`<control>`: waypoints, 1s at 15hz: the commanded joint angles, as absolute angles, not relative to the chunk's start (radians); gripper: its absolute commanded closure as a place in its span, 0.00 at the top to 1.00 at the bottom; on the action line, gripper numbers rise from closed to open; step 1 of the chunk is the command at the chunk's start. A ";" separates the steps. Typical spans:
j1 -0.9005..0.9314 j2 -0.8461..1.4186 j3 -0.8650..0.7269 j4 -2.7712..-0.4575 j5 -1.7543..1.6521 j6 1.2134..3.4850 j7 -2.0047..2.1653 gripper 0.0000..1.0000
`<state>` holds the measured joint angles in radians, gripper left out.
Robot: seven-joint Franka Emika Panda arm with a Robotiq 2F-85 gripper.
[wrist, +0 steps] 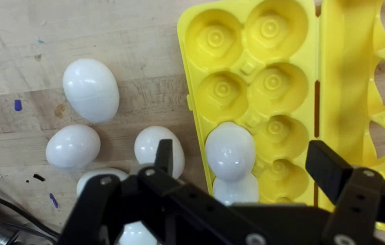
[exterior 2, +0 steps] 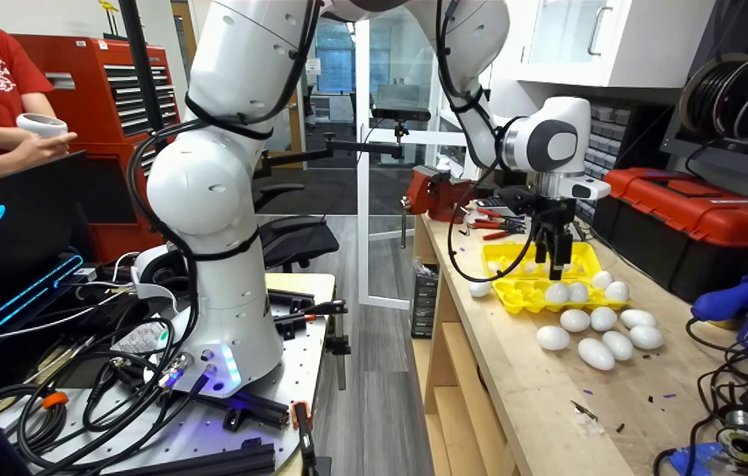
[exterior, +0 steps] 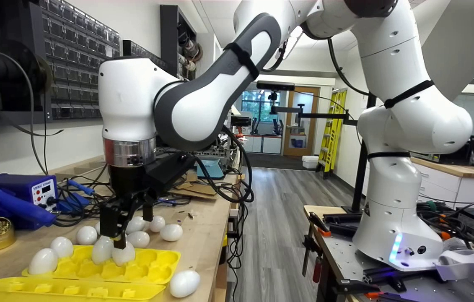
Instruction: Remove an egg from the crate and put it on the table
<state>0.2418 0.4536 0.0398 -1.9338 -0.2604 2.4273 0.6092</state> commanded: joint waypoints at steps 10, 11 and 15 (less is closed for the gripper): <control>0.267 0.590 -0.018 -1.801 -0.248 2.444 0.566 1.00; 0.267 0.599 -0.019 -1.792 -0.247 2.443 0.563 1.00; 0.264 0.625 -0.014 -1.767 -0.231 2.442 0.550 0.74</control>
<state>0.2486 0.6035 0.0032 -1.7931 -0.2566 2.4289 0.5821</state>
